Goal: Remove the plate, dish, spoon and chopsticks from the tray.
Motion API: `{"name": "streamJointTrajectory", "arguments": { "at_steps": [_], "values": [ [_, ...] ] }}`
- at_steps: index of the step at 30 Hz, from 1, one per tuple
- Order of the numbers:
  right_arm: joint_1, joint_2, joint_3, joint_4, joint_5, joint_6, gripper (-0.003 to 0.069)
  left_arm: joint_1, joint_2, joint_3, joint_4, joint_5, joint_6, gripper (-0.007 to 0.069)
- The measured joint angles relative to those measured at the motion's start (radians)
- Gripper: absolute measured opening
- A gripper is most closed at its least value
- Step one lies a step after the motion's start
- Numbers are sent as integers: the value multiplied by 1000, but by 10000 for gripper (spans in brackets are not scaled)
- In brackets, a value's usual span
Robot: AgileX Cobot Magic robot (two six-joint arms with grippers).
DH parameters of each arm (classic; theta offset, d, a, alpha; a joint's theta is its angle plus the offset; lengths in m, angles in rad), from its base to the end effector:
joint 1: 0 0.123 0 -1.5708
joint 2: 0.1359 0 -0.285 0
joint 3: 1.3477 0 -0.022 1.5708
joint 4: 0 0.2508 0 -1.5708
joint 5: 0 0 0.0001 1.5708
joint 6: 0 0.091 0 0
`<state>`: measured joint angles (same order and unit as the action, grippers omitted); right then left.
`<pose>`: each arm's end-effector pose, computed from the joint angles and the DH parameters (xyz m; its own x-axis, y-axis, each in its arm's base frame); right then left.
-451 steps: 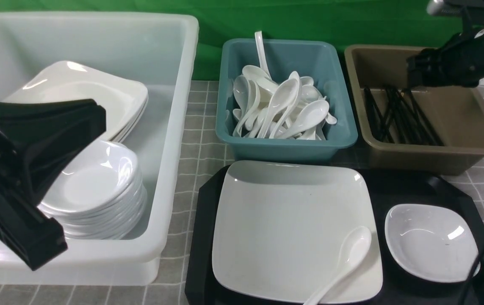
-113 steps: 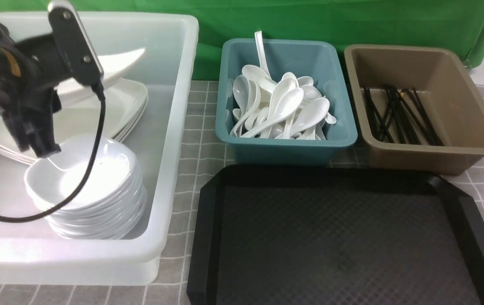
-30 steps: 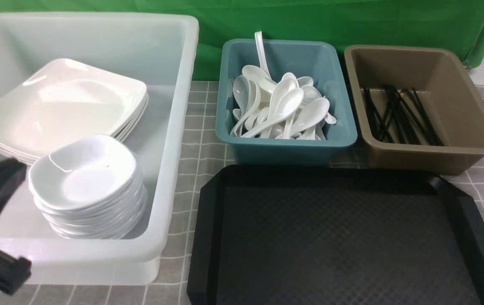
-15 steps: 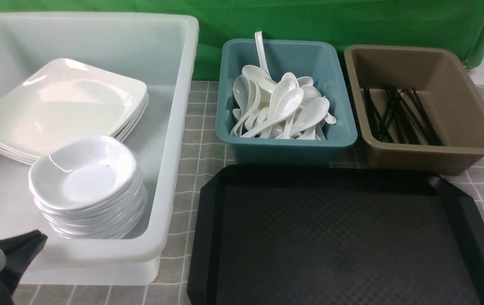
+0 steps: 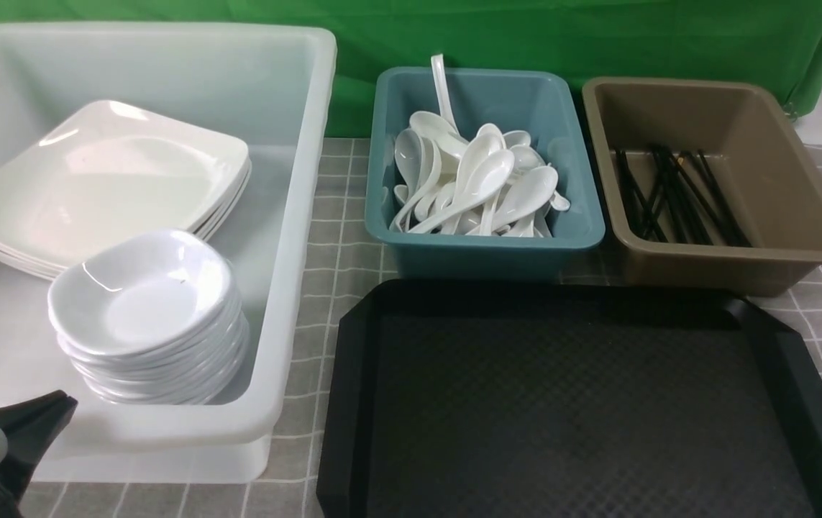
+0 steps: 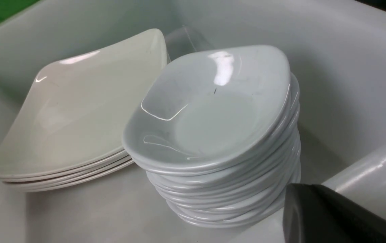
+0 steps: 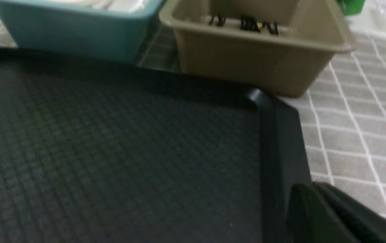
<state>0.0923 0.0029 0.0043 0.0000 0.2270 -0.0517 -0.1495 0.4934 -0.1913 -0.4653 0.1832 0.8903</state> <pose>0.0557 0.0052 0.1910 -0.1409 -0.0649 -0.9879 -0.0996 0.9937 -0.0511 0.1013 -0.0228 0.2251 -0.2387 0.4577 -0.8564 0.3561 0.8618 0.3613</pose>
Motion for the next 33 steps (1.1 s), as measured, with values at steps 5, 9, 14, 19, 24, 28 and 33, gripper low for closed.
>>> {"name": "streamJointTrajectory", "arguments": {
  "at_steps": [5,9,14,19,24,28,33],
  "values": [
    [0,-2,1,0,26,30,18,0,0,1,0,-3,0,5],
    [0,-2,1,0,27,34,20,0,0,1,0,-3,1,5],
    [0,-2,1,0,27,35,20,0,0,1,0,-3,3,5],
    [0,-2,1,0,27,35,23,0,0,1,0,-3,4,5],
    [0,-2,1,0,27,36,35,0,0,1,0,-3,4,5],
    [0,-2,1,0,27,37,41,0,0,1,0,-3,4,5],
    [0,-2,1,0,27,37,52,0,0,1,0,-3,4,5]
  ]
}}
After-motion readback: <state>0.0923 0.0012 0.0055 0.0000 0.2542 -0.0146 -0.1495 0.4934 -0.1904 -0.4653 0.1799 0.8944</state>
